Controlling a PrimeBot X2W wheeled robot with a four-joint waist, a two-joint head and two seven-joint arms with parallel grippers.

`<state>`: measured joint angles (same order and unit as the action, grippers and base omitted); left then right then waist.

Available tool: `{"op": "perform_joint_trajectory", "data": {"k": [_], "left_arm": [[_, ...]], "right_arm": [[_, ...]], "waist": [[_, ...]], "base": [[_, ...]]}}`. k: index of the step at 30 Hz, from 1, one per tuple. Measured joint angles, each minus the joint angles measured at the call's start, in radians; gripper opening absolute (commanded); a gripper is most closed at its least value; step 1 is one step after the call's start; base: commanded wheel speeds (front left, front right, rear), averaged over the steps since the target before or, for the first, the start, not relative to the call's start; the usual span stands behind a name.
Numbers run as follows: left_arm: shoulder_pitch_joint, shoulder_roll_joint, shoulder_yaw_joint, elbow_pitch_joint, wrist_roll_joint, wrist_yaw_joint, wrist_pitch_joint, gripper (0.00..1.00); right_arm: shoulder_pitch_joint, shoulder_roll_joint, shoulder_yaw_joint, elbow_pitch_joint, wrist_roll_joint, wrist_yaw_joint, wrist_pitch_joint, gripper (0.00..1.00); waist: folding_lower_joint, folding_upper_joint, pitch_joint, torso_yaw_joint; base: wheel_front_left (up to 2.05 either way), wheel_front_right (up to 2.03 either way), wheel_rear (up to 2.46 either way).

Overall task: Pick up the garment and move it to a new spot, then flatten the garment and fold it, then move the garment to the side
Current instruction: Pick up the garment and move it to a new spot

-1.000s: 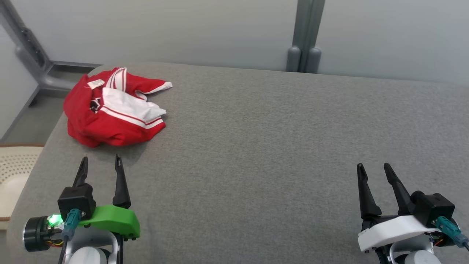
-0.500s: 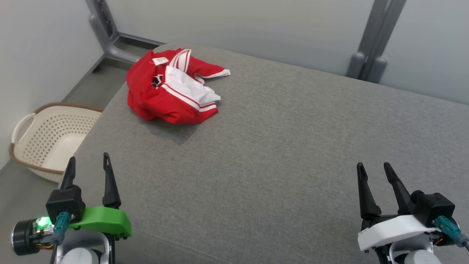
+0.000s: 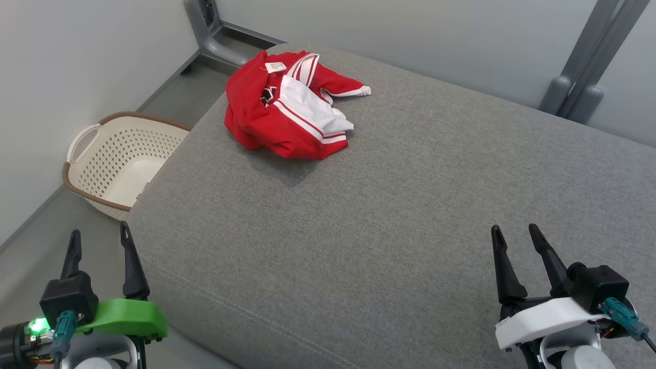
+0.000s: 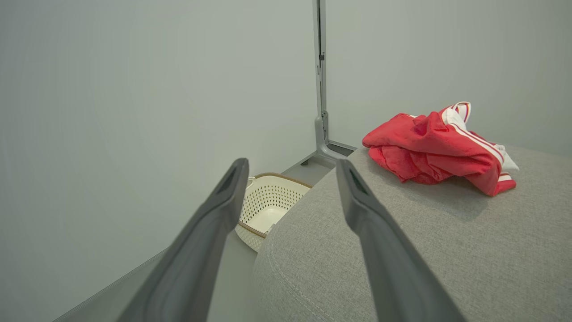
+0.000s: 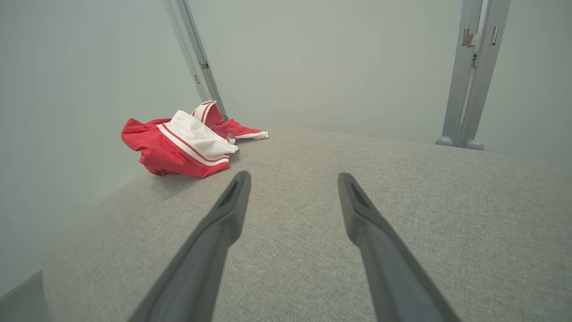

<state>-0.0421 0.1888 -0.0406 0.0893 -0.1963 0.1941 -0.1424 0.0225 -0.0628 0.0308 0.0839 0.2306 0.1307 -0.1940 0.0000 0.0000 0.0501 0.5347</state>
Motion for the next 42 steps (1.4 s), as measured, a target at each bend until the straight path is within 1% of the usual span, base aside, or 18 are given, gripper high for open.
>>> {"op": "perform_joint_trajectory", "data": {"k": [4, 8, 14, 18, 21, 28, 33, 37, 39, 42], "left_arm": [[-0.002, 0.000, -0.009, -0.003, 0.000, 0.001, 0.002, 1.00], [-0.035, -0.007, 0.003, 0.000, -0.036, -0.003, -0.006, 1.00], [-0.213, -0.008, -0.004, 0.018, -0.042, -0.016, -0.010, 1.00], [-0.368, 0.000, 0.002, 0.041, -0.051, -0.020, 0.002, 1.00], [-0.477, 0.016, 0.009, 0.067, -0.052, -0.023, 0.021, 1.00], [-0.663, 0.072, 0.038, 0.188, -0.064, -0.025, 0.083, 1.00], [-0.748, 0.110, 0.035, 0.322, -0.068, -0.045, 0.145, 1.00], [-0.784, 0.118, 0.025, 0.415, -0.087, -0.064, 0.196, 1.00], [-0.789, 0.116, 0.016, 0.466, -0.099, -0.079, 0.238, 1.00], [-0.789, 0.116, 0.016, 0.522, -0.112, -0.081, 0.281, 1.00]], "right_arm": [[-0.002, -0.003, 0.000, 0.002, 0.005, 0.000, 0.000, 1.00], [-0.009, -0.008, 0.001, -0.010, 0.005, 0.000, 0.006, 1.00], [-0.050, -0.050, -0.003, -0.049, 0.007, 0.000, 0.022, 1.00], [-0.090, -0.086, -0.004, -0.081, 0.018, 0.000, 0.030, 1.00], [-0.121, -0.116, -0.010, -0.096, 0.034, 0.000, 0.029, 1.00], [-0.161, -0.172, -0.015, -0.102, 0.065, 0.000, 0.007, 1.00], [-0.175, -0.211, -0.037, -0.102, 0.077, 0.000, -0.009, 1.00], [-0.178, -0.228, -0.040, -0.107, 0.085, 0.000, -0.015, 1.00], [-0.181, -0.235, -0.041, -0.108, 0.089, 0.000, -0.019, 1.00], [-0.184, -0.241, -0.041, -0.110, 0.092, 0.000, -0.019, 1.00]], "waist": [[0.0000, 0.0000, -0.002, -0.002], [0.0000, 0.0000, 0.003, -0.015], [0.0000, 0.0000, 0.038, -0.059], [0.0000, 0.0000, 0.085, -0.102], [0.0000, 0.0000, 0.130, -0.140], [0.0000, 0.0000, 0.240, -0.255], [0.0001, 0.0000, 0.323, -0.329], [0.0001, 0.0000, 0.378, -0.375], [0.0001, 0.0000, 0.405, -0.396], [0.0001, 0.0000, 0.435, -0.421]], "base": [[0.00, 0.00, 0.00], [0.00, 0.00, 0.00], [0.00, 0.00, 0.00], [0.00, 0.00, 0.00], [0.00, 0.00, 0.00], [0.00, 0.00, 0.00], [0.00, 0.00, 0.00], [0.00, 0.00, 0.00], [0.00, 0.00, 0.00], [0.00, 0.00, 0.00]]}}
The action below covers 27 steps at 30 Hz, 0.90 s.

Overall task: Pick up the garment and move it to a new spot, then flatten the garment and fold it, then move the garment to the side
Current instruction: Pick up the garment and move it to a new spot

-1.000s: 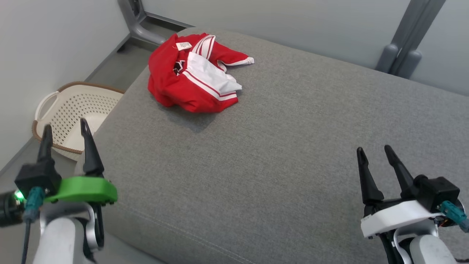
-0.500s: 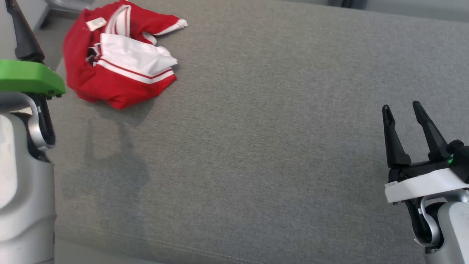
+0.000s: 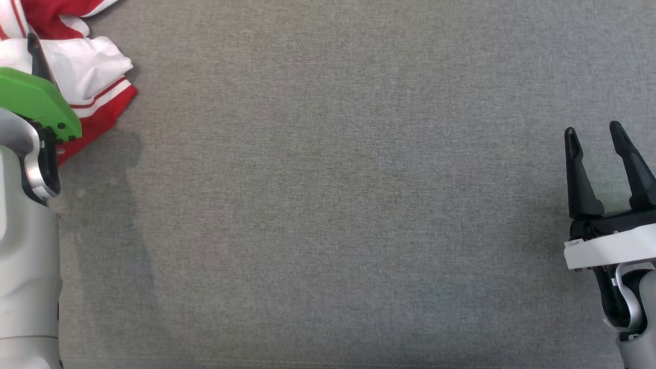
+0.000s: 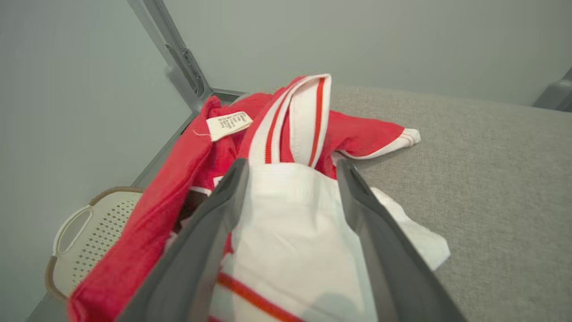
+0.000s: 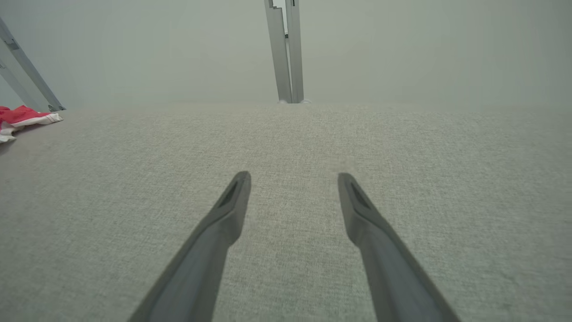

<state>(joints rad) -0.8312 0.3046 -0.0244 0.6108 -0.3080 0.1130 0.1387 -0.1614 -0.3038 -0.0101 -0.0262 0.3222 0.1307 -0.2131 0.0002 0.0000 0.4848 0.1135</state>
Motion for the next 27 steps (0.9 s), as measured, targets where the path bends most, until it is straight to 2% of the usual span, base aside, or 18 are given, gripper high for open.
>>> {"op": "perform_joint_trajectory", "data": {"k": [4, 13, 14, 15, 17, 27], "left_arm": [[0.000, -0.002, 0.000, 0.058, -0.012, 0.008, 0.050, 1.00], [0.015, -0.015, -0.012, 0.138, -0.051, 0.006, 0.194, 0.98], [0.018, -0.016, -0.014, 0.140, -0.052, 0.003, 0.196, 0.05], [0.021, -0.018, -0.010, 0.142, -0.059, 0.000, 0.193, 0.00], [0.027, -0.017, -0.015, 0.151, -0.059, -0.005, 0.178, 0.00], [-0.010, -0.003, -0.056, 0.081, 0.001, -0.034, -0.089, 0.00]], "right_arm": [[-0.005, -0.004, 0.001, -0.003, 0.000, 0.000, -0.001, 1.00], [-0.005, 0.007, 0.021, -0.002, 0.000, 0.000, 0.002, 1.00], [-0.004, 0.007, 0.023, -0.002, 0.001, 0.000, 0.002, 1.00], [-0.003, 0.008, 0.024, -0.001, 0.002, 0.000, 0.002, 1.00], [-0.003, 0.011, 0.023, 0.002, 0.006, 0.000, 0.002, 1.00], [0.014, 0.055, 0.026, 0.055, 0.004, 0.000, -0.008, 1.00]], "waist": [[0.0000, 0.0000, 0.019, -0.023], [-0.0001, 0.0000, -0.010, -0.025], [-0.0001, 0.0000, -0.014, -0.027], [-0.0001, 0.0000, -0.017, -0.029], [-0.0001, 0.0000, -0.025, -0.034], [-0.0001, 0.0000, -0.103, -0.049]], "base": [[0.00, 0.00, 0.00], [0.00, 0.00, 0.00], [0.00, 0.00, 0.00], [0.00, 0.00, 0.00], [0.00, 0.00, 0.00], [0.00, 0.00, 0.00]]}}
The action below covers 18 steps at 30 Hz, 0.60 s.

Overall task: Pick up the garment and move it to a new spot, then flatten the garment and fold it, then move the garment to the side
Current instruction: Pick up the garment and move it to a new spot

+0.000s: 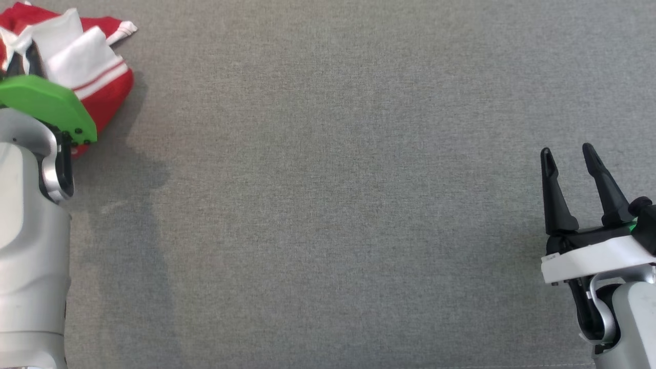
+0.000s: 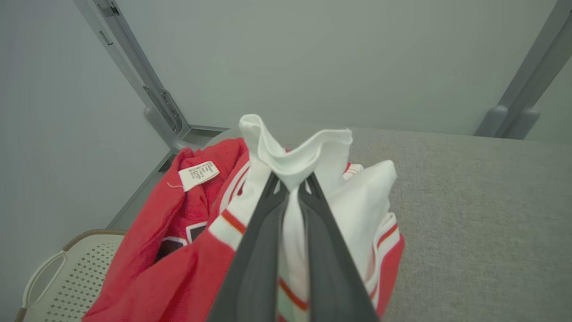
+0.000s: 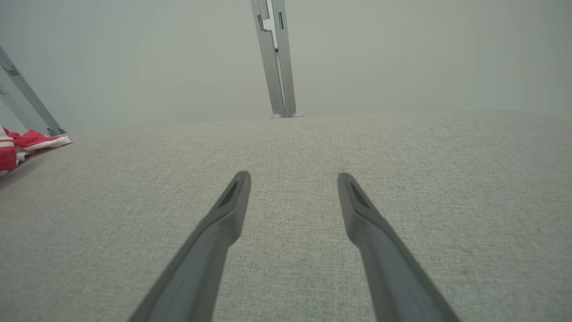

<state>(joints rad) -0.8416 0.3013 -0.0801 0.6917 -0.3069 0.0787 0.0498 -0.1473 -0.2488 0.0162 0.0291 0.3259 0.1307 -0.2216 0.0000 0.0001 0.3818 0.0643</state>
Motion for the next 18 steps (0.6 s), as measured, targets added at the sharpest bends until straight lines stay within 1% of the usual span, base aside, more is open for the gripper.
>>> {"op": "perform_joint_trajectory", "data": {"k": [2, 4, 8, 14, 18], "left_arm": [[-0.022, 0.005, -0.031, -0.045, 0.028, -0.009, -0.047, 0.00], [-0.048, 0.006, -0.056, -0.088, 0.049, -0.022, -0.072, 0.00], [-0.106, 0.007, -0.104, -0.185, 0.086, -0.037, -0.090, 0.00], [-0.220, -0.026, -0.187, -0.345, 0.134, -0.062, -0.053, 0.00], [-0.312, -0.060, -0.252, -0.406, 0.152, -0.103, -0.020, 0.00]], "right_arm": [[0.003, 0.015, 0.003, 0.014, -0.003, 0.000, -0.002, 1.00], [0.008, 0.030, 0.011, 0.029, -0.006, 0.000, -0.005, 1.00], [0.016, 0.058, 0.018, 0.053, -0.012, 0.000, -0.013, 1.00], [0.019, 0.099, 0.023, 0.085, -0.015, 0.000, -0.024, 1.00], [0.019, 0.120, 0.023, 0.108, -0.019, 0.000, -0.029, 1.00]], "waist": [[0.0000, 0.0000, -0.024, -0.003], [0.0000, 0.0000, -0.048, -0.008], [0.0000, 0.0000, -0.092, -0.023], [0.0000, 0.0000, -0.135, -0.081], [0.0000, 0.0000, -0.156, -0.139]], "base": [[0.00, 0.00, 0.00], [0.00, 0.00, 0.00], [0.00, 0.00, 0.00], [0.00, 0.00, 0.00], [0.00, 0.00, 0.00]]}}
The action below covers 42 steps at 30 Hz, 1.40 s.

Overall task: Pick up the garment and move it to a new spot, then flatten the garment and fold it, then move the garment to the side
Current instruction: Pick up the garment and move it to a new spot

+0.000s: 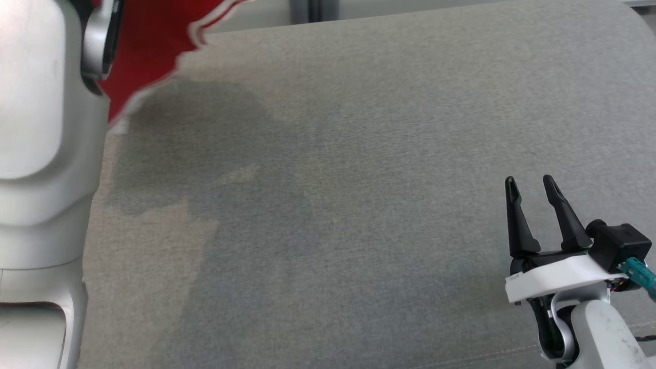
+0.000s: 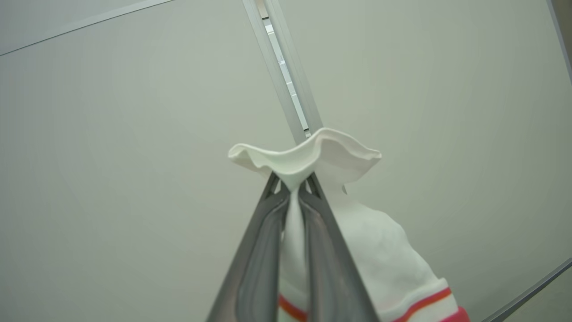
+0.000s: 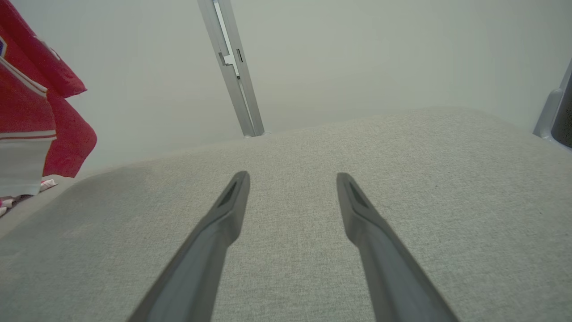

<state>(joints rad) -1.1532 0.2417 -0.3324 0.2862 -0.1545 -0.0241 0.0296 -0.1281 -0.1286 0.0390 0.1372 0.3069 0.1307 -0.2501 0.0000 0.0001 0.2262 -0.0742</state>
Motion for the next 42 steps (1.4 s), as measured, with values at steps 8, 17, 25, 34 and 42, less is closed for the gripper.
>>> {"op": "perform_joint_trajectory", "data": {"k": [8, 17, 25, 34, 42], "left_arm": [[-0.151, -0.112, -0.088, 0.032, -0.008, -0.051, 0.002, 0.00], [-0.169, -0.181, -0.181, 0.204, -0.049, -0.064, -0.072, 0.00], [0.115, -0.170, -0.188, 0.314, -0.109, -0.011, -0.145, 0.00], [0.452, -0.063, -0.141, 0.393, -0.170, 0.047, -0.218, 0.20], [0.561, -0.044, -0.108, 0.392, -0.186, 0.073, -0.287, 1.00]], "right_arm": [[0.000, 0.033, -0.005, 0.045, 0.006, 0.000, -0.008, 1.00], [0.000, 0.047, -0.031, 0.049, 0.008, 0.000, -0.012, 1.00], [0.000, 0.040, -0.037, 0.033, 0.007, 0.000, -0.012, 1.00], [0.001, 0.025, -0.015, 0.031, 0.007, 0.000, -0.013, 1.00], [0.005, 0.016, 0.002, 0.039, 0.007, 0.000, -0.013, 1.00]], "waist": [[0.0000, 0.0000, -0.027, -0.136], [0.0000, 0.0000, -0.033, -0.266], [0.0000, 0.0000, -0.021, -0.244], [0.0000, 0.0000, -0.017, -0.193], [0.0000, 0.0000, -0.029, -0.161]], "base": [[0.00, 0.00, 0.00], [0.00, 0.00, 0.00], [0.00, 0.00, 0.00], [0.00, 0.00, 0.00], [0.00, 0.00, 0.00]]}}
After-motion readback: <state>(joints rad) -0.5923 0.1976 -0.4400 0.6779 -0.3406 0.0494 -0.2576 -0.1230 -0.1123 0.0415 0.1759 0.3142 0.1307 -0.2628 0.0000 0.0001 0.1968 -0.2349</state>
